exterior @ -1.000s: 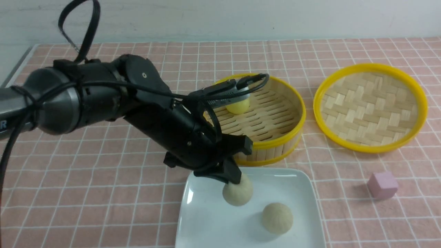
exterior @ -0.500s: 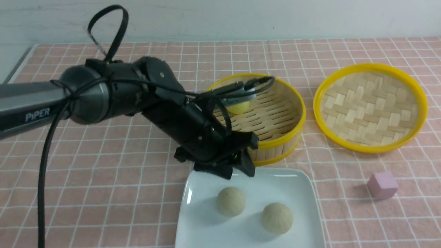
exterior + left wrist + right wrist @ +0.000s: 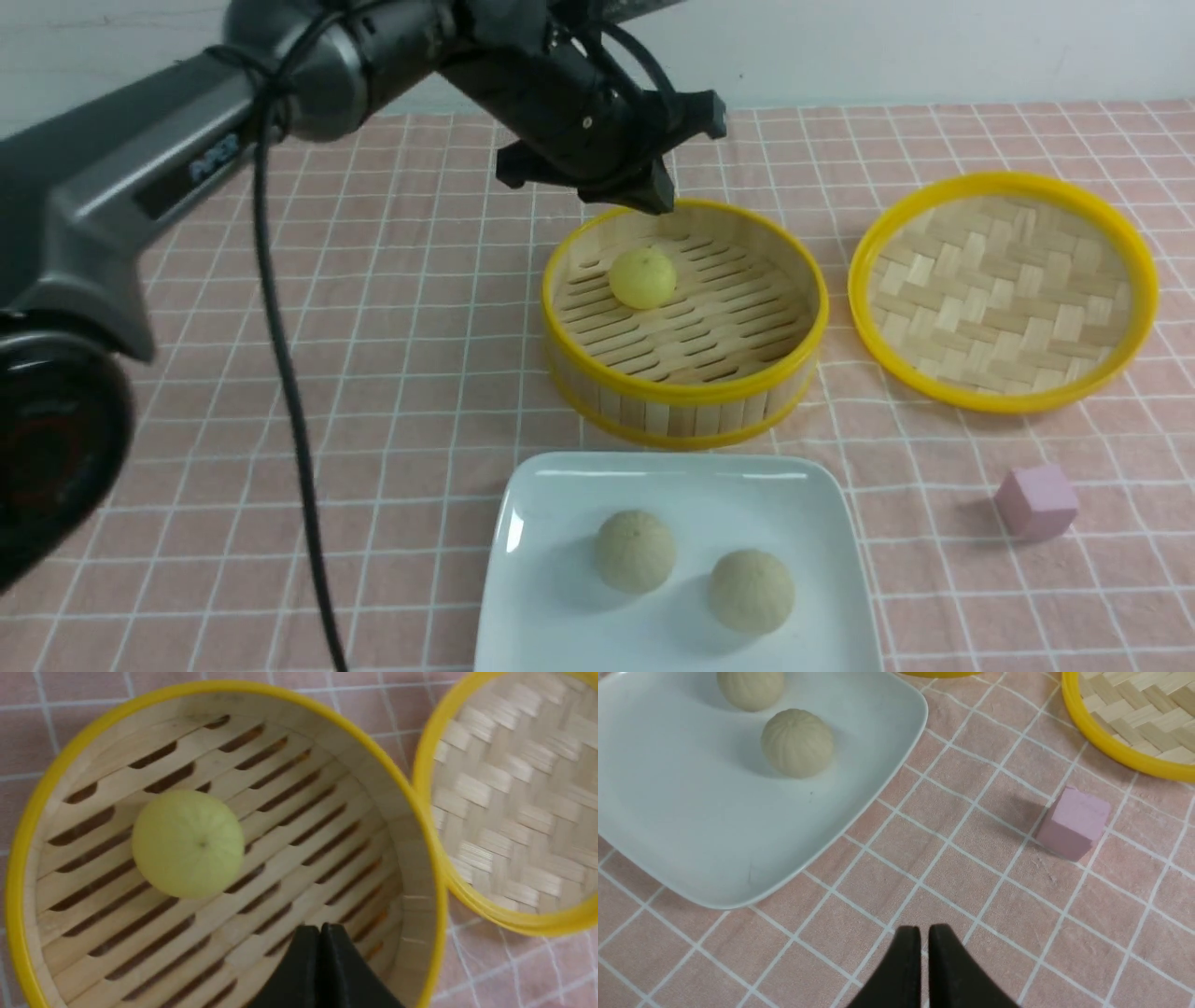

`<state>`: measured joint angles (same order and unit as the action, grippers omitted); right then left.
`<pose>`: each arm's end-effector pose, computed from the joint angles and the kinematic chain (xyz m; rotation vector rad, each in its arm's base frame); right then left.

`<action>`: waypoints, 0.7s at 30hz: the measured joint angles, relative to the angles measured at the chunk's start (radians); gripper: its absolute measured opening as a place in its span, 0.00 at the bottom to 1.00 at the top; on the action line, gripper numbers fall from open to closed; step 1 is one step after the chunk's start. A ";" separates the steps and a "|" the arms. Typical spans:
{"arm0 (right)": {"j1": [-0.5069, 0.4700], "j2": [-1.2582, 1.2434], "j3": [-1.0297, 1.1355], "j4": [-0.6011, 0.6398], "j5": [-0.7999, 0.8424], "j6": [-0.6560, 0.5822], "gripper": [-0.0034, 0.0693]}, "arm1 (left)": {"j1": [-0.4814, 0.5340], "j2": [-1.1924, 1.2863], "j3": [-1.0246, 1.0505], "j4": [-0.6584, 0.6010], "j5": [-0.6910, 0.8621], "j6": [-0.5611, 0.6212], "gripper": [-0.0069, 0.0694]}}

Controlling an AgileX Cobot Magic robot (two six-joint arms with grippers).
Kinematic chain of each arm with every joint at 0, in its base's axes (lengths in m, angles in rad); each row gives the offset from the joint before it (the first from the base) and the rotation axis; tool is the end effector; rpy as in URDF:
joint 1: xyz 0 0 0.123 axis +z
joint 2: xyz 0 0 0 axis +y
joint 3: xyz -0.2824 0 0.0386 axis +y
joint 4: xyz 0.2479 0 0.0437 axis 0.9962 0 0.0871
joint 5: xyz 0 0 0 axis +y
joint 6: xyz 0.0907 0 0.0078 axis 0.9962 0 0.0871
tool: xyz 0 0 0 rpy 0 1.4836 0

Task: Put the steamed buns into the plate on the pink tablecloth.
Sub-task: 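Reach into the bamboo steamer and grasp a bun with the left gripper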

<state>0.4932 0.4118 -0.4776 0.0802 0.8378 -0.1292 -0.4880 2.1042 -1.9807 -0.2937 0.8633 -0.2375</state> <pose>0.0604 0.0387 0.2738 -0.6672 2.1685 0.2898 0.4189 -0.2450 0.2910 0.1735 2.5332 -0.6596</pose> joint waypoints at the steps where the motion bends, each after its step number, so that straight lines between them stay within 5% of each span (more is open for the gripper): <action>1: 0.000 0.000 0.000 -0.001 0.000 0.000 0.12 | 0.000 0.033 -0.028 0.020 0.008 -0.054 0.10; 7: 0.000 0.000 0.000 -0.004 -0.024 0.000 0.13 | 0.000 0.154 -0.092 0.132 0.020 -0.277 0.20; 17: 0.000 0.000 0.000 -0.007 -0.030 0.000 0.15 | 0.001 0.203 -0.099 0.114 -0.029 -0.300 0.51; 21: 0.000 0.000 0.000 -0.007 -0.030 0.000 0.15 | 0.001 0.235 -0.101 0.102 -0.009 -0.300 0.44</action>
<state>0.4932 0.4118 -0.4776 0.0733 0.8082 -0.1292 -0.4871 2.3391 -2.0820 -0.1914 0.8545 -0.5373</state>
